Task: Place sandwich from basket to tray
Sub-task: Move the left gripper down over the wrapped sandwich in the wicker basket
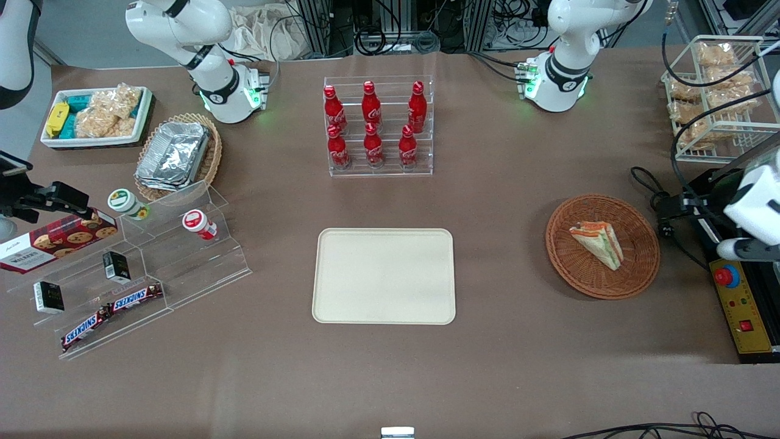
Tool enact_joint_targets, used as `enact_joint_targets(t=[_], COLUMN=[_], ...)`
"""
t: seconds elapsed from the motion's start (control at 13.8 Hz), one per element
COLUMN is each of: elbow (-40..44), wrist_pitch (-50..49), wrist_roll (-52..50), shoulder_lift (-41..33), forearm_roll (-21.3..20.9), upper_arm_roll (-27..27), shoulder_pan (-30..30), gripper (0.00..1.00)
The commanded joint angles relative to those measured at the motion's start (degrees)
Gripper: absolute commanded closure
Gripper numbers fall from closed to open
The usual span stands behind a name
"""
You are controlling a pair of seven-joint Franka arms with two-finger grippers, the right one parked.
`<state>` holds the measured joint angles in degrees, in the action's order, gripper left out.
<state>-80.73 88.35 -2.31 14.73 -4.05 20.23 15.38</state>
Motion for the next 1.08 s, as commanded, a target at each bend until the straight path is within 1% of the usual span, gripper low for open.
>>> enact_joint_targets(t=[0.0, 0.22, 0.29, 0.36, 0.43, 0.51, 0.58, 0.72, 1.01], elbow=[-8.3, -16.4, -19.1, -21.8, -24.4, -26.7, -29.0, -33.3, -40.3], wrist_pitch=[2.9, 8.1, 10.5, 13.1, 15.8, 18.3, 21.4, 27.6, 41.1], wrist_roll=[0.1, -0.4, -2.0, -4.1, -6.0, -8.2, -10.9, -17.7, -26.4], shoulder_lift=[-2.1, -2.9, -3.2, -3.4, -3.6, -3.4, -3.1, -2.9, -0.3], forearm_roll=[1.6, 1.6, 1.6, 1.5, 1.5, 1.4, 1.3, 1.0, 1.0], upper_arm_roll=[-0.4, -2.0, -2.0, -2.1, -2.2, -2.7, -3.8, -4.8, -6.0], shoulder_pan=[1.1, 1.0, 1.1, 1.1, 1.1, 1.1, 1.1, 1.1, 1.1], gripper=[0.01, 0.02, 0.03, 0.07, 0.07, 0.06, 0.02, 0.01, 0.01])
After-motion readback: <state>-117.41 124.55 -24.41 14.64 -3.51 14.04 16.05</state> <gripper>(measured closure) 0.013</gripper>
